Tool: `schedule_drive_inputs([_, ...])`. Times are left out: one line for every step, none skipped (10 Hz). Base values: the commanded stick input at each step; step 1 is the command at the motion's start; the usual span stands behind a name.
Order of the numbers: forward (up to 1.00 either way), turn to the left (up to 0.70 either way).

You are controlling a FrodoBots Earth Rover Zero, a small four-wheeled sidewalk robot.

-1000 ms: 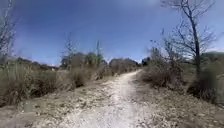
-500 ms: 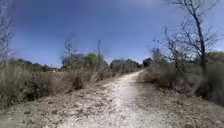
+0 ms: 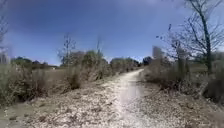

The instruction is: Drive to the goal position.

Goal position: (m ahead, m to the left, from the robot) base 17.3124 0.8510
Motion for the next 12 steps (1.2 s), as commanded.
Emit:
schedule_drive_inputs([0.5,-0.5])
schedule_drive_inputs([0.5,-0.4])
schedule_drive_inputs([0.5,0.0])
schedule_drive_inputs([0.5,0.0])
schedule_drive_inputs([0.5,0.0])
schedule_drive_inputs([0.5,0.0])
schedule_drive_inputs([0.5,0.0])
schedule_drive_inputs([0.5,0.0])
schedule_drive_inputs([0.5,0.0])
schedule_drive_inputs([0.5,0.0])
schedule_drive_inputs([0.5,-0.06])
schedule_drive_inputs([0.5,-0.15])
